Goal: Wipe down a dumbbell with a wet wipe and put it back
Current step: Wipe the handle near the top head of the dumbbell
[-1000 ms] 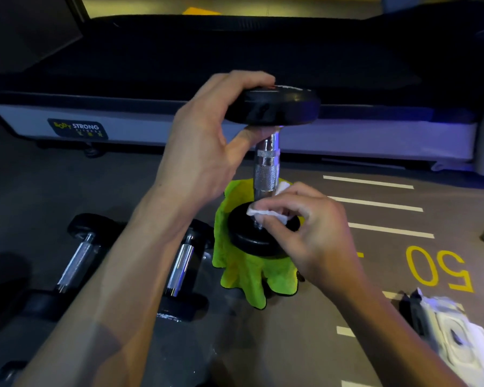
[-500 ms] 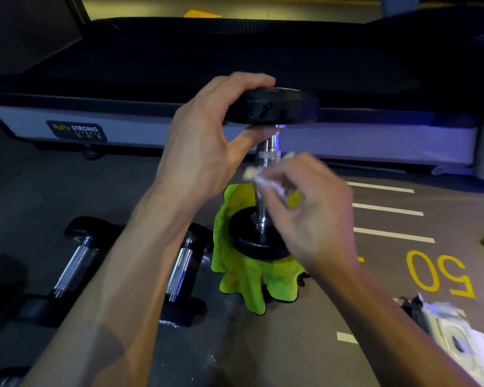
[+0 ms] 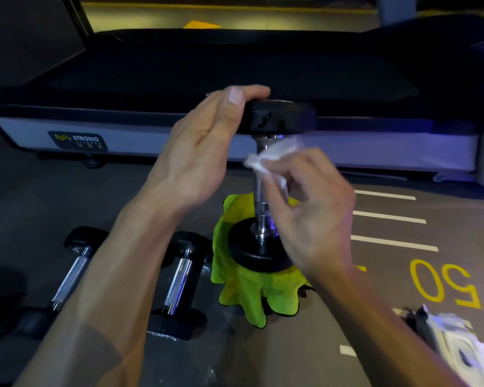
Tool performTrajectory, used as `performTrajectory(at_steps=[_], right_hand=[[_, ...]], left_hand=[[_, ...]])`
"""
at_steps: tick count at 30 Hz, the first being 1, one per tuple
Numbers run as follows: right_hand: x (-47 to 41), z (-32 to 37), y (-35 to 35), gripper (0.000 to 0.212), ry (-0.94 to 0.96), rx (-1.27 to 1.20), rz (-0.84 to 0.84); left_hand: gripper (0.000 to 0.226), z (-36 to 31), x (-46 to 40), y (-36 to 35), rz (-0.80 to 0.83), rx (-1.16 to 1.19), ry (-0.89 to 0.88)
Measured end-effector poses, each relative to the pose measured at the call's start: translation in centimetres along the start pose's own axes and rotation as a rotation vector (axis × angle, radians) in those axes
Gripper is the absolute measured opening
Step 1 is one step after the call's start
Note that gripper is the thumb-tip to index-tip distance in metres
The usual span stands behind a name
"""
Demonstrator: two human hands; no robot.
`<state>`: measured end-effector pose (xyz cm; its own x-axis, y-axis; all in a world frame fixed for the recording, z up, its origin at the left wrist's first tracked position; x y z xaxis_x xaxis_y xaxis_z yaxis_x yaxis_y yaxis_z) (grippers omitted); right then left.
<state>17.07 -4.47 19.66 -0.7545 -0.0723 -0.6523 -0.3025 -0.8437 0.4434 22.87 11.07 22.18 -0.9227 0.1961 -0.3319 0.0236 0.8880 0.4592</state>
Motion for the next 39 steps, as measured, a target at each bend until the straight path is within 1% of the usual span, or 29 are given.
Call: performTrajectory(at_steps=[3,4,6,8,9,12,14,16,19,21,22,23,25,29,32,34,36,37,39], right_hand=[[2.6,-0.5,-1.2,0.004,-0.054,0.02,0.095],[2.3,-0.7,-1.2,0.004,-0.064,0.01,0.094],[0.1,-0.8,-0.4,0.004,-0.077,-0.027,0.014],[-1.8,-1.2,0.3,0.005,-0.121,-0.137,-0.099],[-1.6,-1.6,0.2,0.006,-0.153,-0.194,-0.122],[1.4,-2.1,-0.8,0.01,-0.231,-0.268,-0.074],[1.7,-2.6,-0.9,0.008,-0.264,-0.294,-0.061],[0.2,-4.2,-0.4,0.01,-0.367,-0.404,-0.144],[-1.3,-5.7,-0.7,0.01,-0.529,-0.667,-0.256],[-1.0,-5.7,-1.3,0.01,-0.582,-0.825,-0.295],[-0.8,-5.6,-1.5,0.01,-0.583,-0.853,-0.312],[-0.7,-5.3,-1.5,0.01,-0.564,-0.839,-0.329],[-1.0,-4.1,-1.1,0.007,-0.466,-0.722,-0.34],[-1.8,-1.2,-0.7,0.005,-0.208,-0.373,-0.301],[-2.1,-0.5,-0.5,0.006,-0.079,-0.15,-0.261],[-1.8,-1.7,-0.5,0.006,-0.102,-0.145,-0.245],[-1.4,-3.8,-0.3,0.005,-0.243,-0.249,-0.267],[-1.1,-5.0,-0.1,0.008,-0.325,-0.308,-0.298],[-0.9,-6.5,0.2,0.009,-0.425,-0.435,-0.36]], left_hand=[[0.041,-0.1,-0.2,0.1,-0.026,-0.013,-0.055],[0.04,-0.1,-0.2,0.1,-0.03,-0.015,-0.064],[0.039,-0.2,-0.3,0.0,-0.022,-0.019,-0.074],[0.039,-0.3,-0.4,0.0,-0.015,-0.024,-0.081],[0.039,-0.3,-0.5,0.1,-0.017,-0.028,-0.081],[0.039,-0.2,-0.8,0.3,-0.037,-0.038,-0.073],[0.038,-0.1,-0.8,0.3,-0.047,-0.037,-0.066],[0.038,-0.2,-0.9,0.1,-0.047,-0.029,-0.062],[0.038,-0.3,-0.9,0.1,-0.052,-0.016,-0.061],[0.037,-0.3,-0.9,0.2,-0.062,-0.003,-0.063],[0.036,-0.3,-0.8,0.1,-0.062,0.0,-0.06],[0.036,-0.2,-0.8,0.0,-0.062,0.002,-0.058],[0.035,-0.3,-0.8,0.0,-0.065,0.007,-0.059],[0.033,-0.4,-1.0,0.3,-0.078,-0.001,-0.072],[0.034,-0.6,-0.9,0.4,-0.076,-0.005,-0.079],[0.033,-0.6,-1.0,0.3,-0.071,-0.023,-0.074],[0.033,-0.6,-1.1,0.1,-0.064,-0.034,-0.066],[0.033,-0.6,-1.0,0.1,-0.067,-0.026,-0.068],[0.033,-0.7,-0.6,0.2,-0.076,0.006,-0.076]])
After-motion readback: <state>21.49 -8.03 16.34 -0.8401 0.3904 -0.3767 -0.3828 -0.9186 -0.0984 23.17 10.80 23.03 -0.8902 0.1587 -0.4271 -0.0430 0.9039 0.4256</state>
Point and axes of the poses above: each hand's wrist, its own x-axis away from the middle knuckle, its own y-axis out of the back of the hand, z = x × y, the point moved 9 cm from there along -x, towards the middle knuckle, and after that the axes turned 5 degrees about z, right-handed, at the moved point
